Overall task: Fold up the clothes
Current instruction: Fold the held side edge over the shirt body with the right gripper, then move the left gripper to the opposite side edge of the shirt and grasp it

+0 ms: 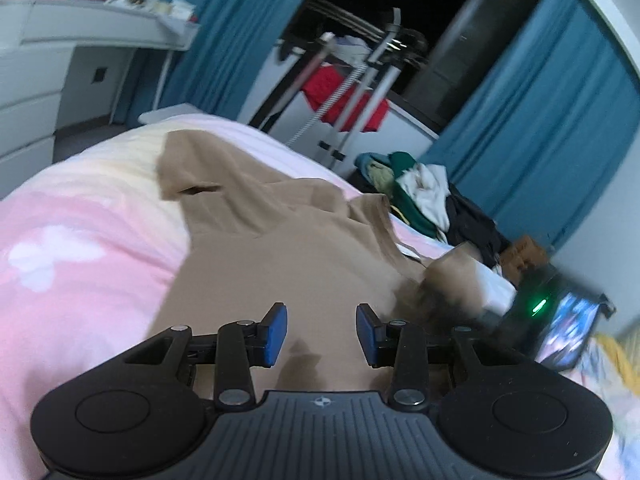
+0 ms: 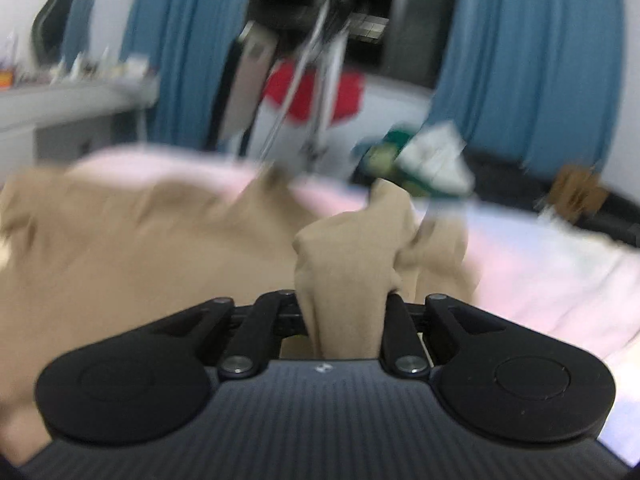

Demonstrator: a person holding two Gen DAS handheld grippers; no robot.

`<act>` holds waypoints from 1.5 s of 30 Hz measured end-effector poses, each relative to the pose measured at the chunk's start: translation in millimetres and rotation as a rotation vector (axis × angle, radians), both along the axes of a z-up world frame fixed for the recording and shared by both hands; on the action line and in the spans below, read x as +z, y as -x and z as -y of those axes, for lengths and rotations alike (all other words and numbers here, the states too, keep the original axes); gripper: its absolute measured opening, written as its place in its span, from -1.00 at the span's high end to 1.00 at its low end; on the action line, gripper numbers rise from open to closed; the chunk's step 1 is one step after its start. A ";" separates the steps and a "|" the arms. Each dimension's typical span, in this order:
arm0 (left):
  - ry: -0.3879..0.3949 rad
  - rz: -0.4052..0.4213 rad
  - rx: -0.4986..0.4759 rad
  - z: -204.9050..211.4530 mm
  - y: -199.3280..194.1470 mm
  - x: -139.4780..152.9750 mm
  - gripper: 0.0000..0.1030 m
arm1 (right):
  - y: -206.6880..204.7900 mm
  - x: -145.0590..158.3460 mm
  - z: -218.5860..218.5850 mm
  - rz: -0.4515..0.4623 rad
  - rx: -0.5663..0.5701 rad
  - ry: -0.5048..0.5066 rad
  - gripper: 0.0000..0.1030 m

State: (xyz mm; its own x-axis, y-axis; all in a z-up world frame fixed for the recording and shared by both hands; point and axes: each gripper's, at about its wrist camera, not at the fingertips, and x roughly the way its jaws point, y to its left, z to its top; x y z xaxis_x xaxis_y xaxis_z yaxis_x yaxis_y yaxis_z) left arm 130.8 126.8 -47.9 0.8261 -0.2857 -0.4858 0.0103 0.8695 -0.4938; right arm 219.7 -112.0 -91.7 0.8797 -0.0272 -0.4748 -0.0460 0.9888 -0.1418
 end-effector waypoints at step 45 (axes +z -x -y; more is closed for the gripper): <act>-0.424 -0.190 -0.236 177.6 -176.8 -19.3 0.92 | 161.9 21.4 196.1 0.051 -0.244 -0.600 -0.53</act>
